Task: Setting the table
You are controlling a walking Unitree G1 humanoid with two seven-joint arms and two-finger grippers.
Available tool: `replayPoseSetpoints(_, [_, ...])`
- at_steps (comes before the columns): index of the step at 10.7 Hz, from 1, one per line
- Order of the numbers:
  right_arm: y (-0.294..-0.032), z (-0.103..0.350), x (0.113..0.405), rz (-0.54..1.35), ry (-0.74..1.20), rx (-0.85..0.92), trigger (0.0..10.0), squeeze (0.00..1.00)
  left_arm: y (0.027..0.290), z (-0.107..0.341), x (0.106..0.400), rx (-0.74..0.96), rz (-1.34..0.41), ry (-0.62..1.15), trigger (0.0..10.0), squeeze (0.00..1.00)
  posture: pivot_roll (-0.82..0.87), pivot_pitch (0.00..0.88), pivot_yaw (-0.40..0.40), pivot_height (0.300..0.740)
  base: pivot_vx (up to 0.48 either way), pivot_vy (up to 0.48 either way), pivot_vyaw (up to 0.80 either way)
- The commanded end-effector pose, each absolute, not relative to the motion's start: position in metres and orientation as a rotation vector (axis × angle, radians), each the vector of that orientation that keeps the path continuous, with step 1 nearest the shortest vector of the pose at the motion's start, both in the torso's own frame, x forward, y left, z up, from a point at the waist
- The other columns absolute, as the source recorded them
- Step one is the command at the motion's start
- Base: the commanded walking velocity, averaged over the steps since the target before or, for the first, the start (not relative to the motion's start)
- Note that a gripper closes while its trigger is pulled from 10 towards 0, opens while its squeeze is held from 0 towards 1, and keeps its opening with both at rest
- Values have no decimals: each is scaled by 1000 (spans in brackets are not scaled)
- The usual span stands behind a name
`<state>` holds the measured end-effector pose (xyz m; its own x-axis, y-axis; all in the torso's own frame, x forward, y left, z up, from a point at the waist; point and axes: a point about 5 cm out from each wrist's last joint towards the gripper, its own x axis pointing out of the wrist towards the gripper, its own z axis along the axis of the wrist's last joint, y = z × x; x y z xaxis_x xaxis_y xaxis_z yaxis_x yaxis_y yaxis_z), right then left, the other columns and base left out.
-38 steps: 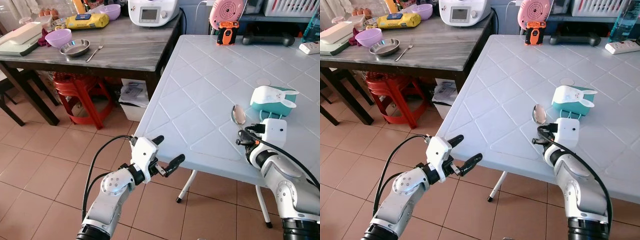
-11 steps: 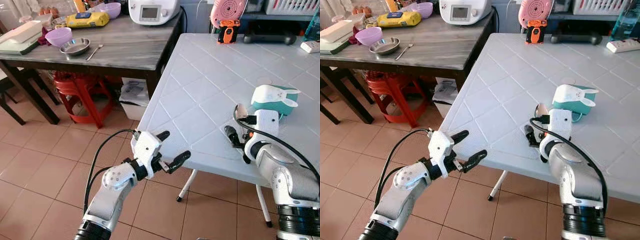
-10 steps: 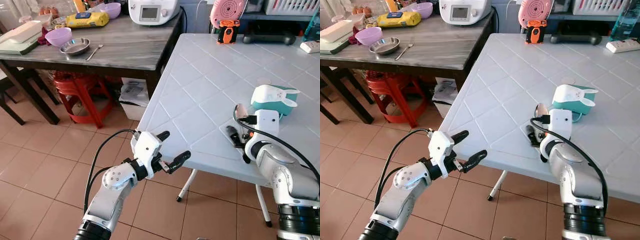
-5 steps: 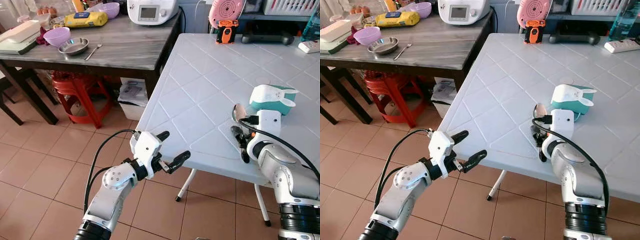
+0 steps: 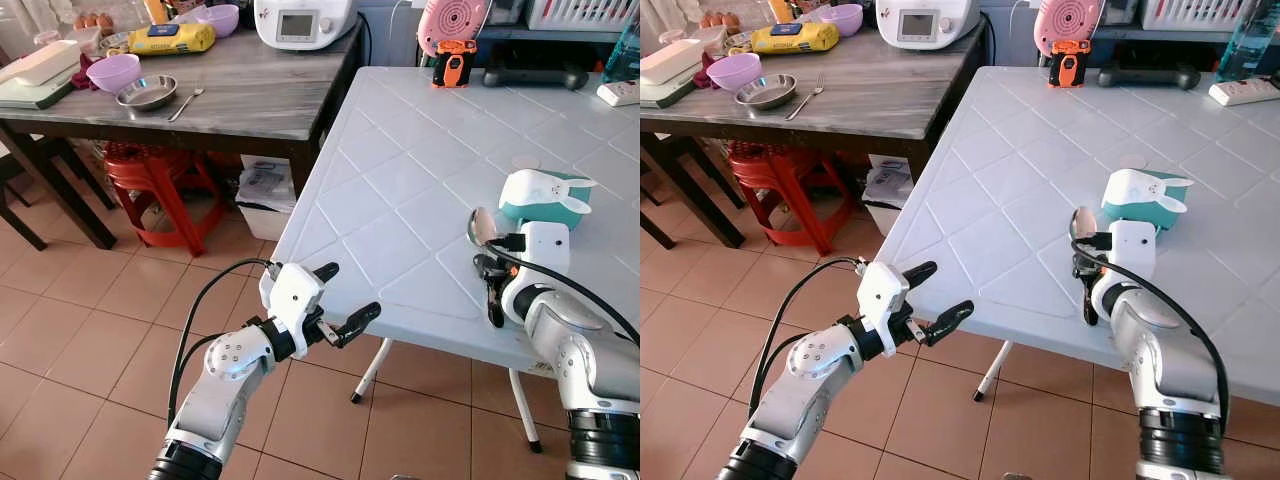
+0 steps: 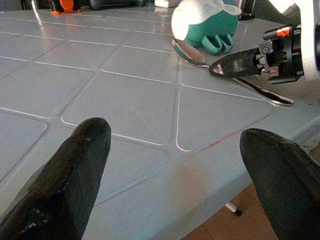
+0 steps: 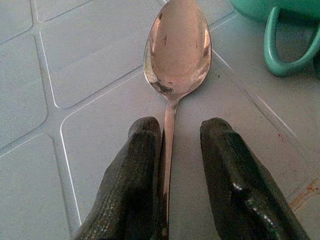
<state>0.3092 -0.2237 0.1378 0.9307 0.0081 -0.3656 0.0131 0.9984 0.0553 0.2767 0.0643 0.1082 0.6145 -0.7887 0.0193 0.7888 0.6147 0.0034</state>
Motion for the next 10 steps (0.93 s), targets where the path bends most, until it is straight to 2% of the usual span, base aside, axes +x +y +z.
replayPoseSetpoints(1, [-211, 101, 296, 58, 547, 116, 0, 0, 66, 107, 276, 12, -907, -7, 10000, 0, -175, 112, 98, 740, 0, 0, 0])
replayPoseSetpoints(10, [-207, 94, 289, -17, 555, 348, 0, 0, 67, 110, 279, 17, -932, -20, 10000, 0, -172, 98, 105, 740, 0, 0, 0])
